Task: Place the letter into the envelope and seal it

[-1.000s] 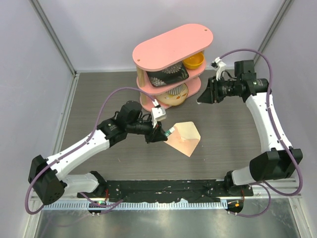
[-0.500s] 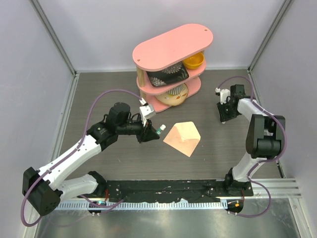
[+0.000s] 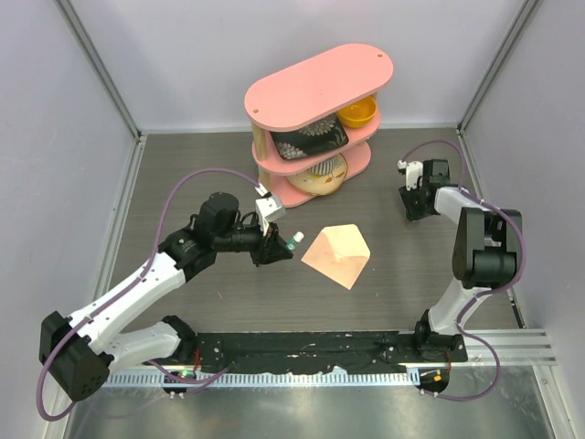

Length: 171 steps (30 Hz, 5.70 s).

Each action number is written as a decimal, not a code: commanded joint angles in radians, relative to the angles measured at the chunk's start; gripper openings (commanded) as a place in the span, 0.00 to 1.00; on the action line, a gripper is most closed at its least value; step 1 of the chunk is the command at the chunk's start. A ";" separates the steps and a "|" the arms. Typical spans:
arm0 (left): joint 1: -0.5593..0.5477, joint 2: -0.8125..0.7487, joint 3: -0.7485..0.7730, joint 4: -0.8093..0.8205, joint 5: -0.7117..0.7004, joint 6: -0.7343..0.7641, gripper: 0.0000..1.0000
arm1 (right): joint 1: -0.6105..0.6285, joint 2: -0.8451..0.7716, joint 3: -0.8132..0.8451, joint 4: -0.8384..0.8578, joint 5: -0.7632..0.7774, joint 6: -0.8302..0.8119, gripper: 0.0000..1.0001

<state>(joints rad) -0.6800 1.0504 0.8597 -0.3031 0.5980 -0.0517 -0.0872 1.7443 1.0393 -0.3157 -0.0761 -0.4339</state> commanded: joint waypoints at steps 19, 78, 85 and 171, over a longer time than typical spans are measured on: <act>0.000 -0.102 0.107 -0.238 -0.012 0.518 0.00 | 0.062 -0.290 0.458 -0.686 -0.721 0.179 0.77; -0.297 -0.078 0.076 -0.182 -0.362 1.342 0.00 | 0.797 -0.177 0.436 -0.611 -0.854 0.386 0.50; -0.297 -0.058 0.091 -0.172 -0.357 1.351 0.00 | 0.799 -0.169 0.458 -0.626 -0.850 0.376 0.34; 0.120 -0.112 0.108 0.021 0.188 -0.636 0.52 | 1.182 -0.442 0.502 -0.672 0.007 -0.125 0.01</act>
<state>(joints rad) -0.5617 0.9234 0.9131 -0.2581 0.8288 -0.7177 1.0672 1.2804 1.4963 -0.9558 -0.1387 -0.5472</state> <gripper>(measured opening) 0.532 0.304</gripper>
